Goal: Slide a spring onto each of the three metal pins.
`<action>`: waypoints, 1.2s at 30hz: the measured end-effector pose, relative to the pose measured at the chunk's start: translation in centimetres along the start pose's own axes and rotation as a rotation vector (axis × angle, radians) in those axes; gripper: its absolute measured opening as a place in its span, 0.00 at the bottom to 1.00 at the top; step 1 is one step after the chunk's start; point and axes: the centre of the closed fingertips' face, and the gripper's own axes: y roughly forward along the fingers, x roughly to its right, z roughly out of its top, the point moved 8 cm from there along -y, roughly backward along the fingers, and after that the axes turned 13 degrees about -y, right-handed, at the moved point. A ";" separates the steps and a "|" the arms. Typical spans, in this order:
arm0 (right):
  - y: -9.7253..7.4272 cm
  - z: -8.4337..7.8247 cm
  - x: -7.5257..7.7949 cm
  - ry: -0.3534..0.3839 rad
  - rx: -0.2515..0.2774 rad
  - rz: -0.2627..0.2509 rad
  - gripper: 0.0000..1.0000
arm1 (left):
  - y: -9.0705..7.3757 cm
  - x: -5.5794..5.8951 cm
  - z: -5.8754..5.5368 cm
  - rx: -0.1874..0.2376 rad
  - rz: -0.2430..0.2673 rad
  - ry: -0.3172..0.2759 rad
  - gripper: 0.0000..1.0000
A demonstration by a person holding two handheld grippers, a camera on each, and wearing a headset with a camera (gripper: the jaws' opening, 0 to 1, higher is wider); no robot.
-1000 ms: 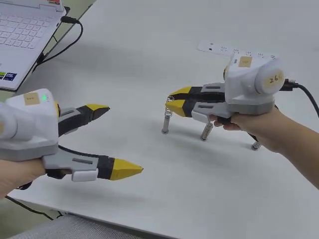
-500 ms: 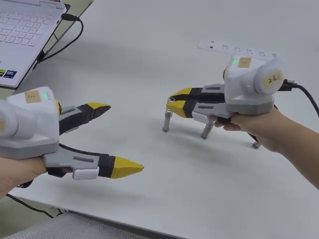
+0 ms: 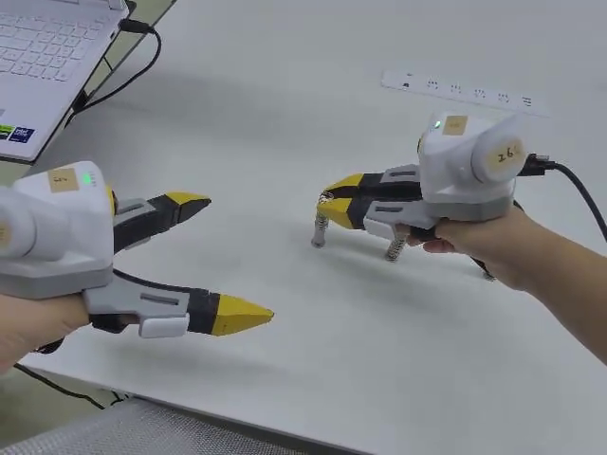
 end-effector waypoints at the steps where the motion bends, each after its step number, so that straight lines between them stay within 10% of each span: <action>1: 0.1 -0.1 -0.1 0.003 -0.004 0.003 0.08 | 0.0 0.0 0.0 -0.001 0.001 0.001 0.95; 36: 1.3 -2.7 -0.9 -0.015 -0.072 0.039 0.08 | -0.1 -0.2 -0.4 0.000 0.008 -0.007 0.95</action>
